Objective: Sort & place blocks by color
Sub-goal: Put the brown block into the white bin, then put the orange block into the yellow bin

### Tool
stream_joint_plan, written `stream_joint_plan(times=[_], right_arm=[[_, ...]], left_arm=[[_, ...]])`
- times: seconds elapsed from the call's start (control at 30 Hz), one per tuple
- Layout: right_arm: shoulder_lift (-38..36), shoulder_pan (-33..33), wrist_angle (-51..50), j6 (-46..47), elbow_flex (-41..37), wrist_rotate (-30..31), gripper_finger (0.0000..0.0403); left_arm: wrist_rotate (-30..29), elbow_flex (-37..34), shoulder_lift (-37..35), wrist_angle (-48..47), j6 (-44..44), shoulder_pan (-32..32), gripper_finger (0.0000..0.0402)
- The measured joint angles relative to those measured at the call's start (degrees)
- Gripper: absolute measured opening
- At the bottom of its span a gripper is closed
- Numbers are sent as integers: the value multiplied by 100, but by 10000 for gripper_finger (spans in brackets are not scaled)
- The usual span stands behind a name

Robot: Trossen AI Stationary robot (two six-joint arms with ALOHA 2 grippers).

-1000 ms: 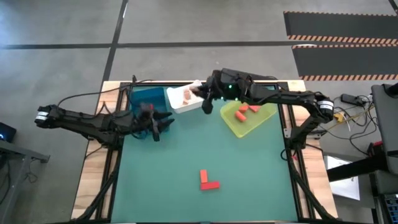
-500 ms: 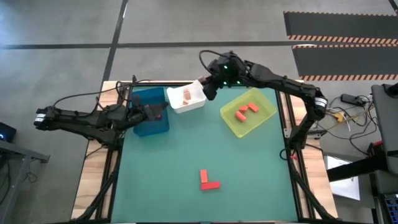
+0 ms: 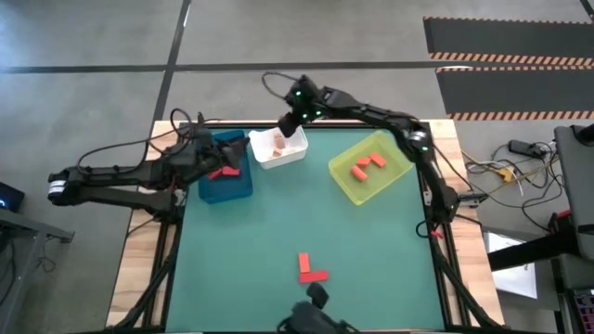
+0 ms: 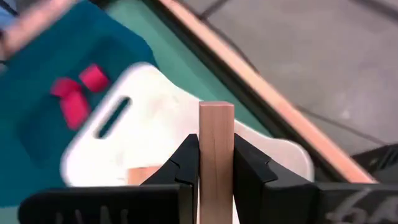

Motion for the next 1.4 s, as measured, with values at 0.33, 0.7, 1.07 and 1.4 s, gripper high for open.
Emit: stream_joint_plan(times=[0.33,0.7,1.07,1.4], right_arm=[[1347,117,-1490,98,1565,-12,59],[1328,178,-1727,452,1751,-12,193],[-459,870,-3500,271,1806,-56,192],[-2076,2643,-3915,1062,850,287,173]], left_arm=[[7,-44,-6,-10,660,156,171],[101,-97,-16,-17,890,156,171],[1040,-130,29,-225,693,148,171],[2592,-124,740,-449,-1712,-381,171]])
